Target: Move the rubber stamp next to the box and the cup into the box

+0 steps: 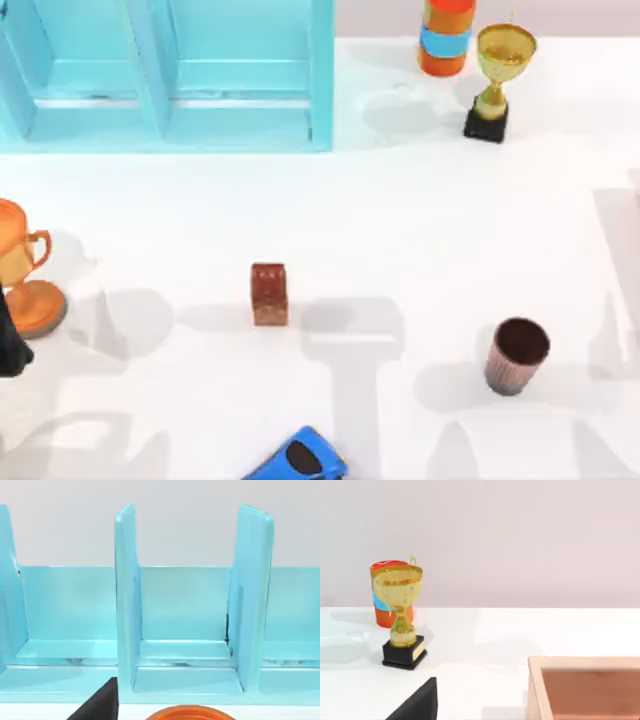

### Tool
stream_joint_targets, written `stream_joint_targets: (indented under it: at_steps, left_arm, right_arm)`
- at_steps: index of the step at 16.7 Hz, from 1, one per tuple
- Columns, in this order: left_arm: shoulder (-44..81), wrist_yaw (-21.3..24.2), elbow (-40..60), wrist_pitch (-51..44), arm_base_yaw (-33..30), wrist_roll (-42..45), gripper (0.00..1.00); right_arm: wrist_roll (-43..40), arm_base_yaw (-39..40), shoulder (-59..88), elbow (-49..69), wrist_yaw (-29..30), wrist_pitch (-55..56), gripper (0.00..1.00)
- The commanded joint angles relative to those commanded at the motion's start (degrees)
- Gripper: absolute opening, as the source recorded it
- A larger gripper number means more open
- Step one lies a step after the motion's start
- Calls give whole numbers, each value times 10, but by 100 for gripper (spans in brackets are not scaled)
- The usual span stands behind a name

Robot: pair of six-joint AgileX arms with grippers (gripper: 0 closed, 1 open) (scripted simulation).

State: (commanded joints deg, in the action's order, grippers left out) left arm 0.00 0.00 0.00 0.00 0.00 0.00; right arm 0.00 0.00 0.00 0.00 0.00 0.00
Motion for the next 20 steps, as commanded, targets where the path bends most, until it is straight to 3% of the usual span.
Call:
stream_joint_targets:
  at_steps: [4, 8, 20]
  left_arm:
    - [0, 0, 0, 0, 0, 0, 100]
    - [0, 0, 0, 0, 0, 0, 100]
    - [0, 0, 0, 0, 0, 0, 100]
  right_arm:
    - [5, 10, 14, 15, -3, -11, 100]
    - [37, 68, 112, 118, -22, -81, 100]
    - [244, 352, 746, 802, -70, -476, 100]
